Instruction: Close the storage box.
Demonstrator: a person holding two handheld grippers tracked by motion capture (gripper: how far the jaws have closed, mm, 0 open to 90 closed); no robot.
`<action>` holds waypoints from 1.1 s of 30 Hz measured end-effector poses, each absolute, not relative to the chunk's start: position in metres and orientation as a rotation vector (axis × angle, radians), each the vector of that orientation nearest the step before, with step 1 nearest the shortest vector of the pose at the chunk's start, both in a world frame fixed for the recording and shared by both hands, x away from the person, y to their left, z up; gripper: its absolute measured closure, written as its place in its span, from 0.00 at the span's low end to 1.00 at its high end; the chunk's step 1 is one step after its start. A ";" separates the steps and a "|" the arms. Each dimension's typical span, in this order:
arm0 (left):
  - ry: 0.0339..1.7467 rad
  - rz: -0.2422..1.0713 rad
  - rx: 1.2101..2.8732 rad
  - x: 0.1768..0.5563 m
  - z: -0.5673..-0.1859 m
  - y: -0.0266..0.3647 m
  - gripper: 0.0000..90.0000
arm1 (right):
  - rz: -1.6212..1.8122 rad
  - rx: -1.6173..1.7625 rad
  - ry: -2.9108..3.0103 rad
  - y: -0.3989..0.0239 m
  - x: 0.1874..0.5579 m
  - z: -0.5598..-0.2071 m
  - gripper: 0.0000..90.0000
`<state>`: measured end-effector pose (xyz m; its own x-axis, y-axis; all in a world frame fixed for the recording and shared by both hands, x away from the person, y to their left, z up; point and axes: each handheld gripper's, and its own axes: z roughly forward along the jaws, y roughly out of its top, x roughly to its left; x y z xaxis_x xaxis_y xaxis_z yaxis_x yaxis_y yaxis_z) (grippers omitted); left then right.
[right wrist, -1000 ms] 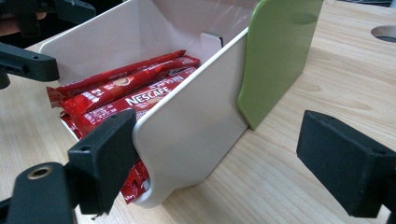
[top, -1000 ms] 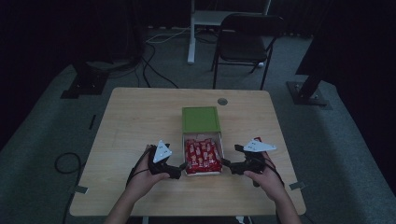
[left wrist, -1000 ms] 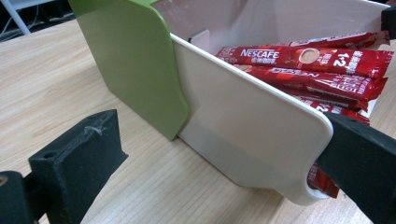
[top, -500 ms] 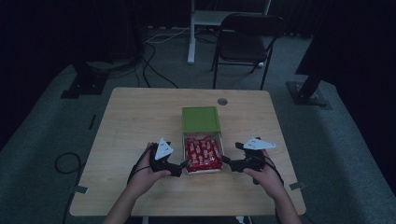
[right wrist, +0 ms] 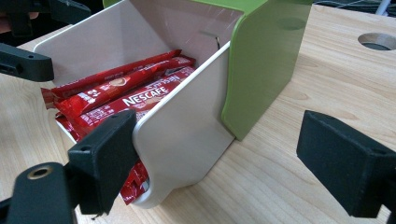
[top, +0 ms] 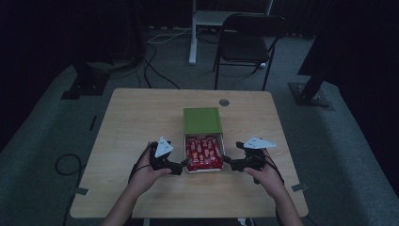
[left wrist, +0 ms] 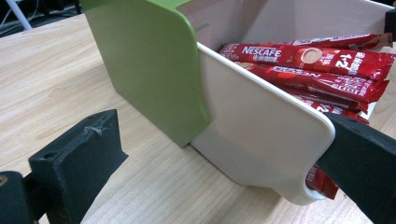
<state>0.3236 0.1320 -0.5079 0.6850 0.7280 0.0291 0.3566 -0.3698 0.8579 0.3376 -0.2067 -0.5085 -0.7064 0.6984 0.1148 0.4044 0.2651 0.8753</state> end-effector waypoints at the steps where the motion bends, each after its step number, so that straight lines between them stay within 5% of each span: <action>1: 0.839 0.514 1.983 0.324 -0.508 0.132 0.02 | 1.416 1.015 2.245 -0.207 0.338 -0.508 0.14; 33: 0.881 0.525 1.958 0.347 -0.504 0.134 0.02 | 1.417 1.063 2.188 -0.201 0.358 -0.505 0.14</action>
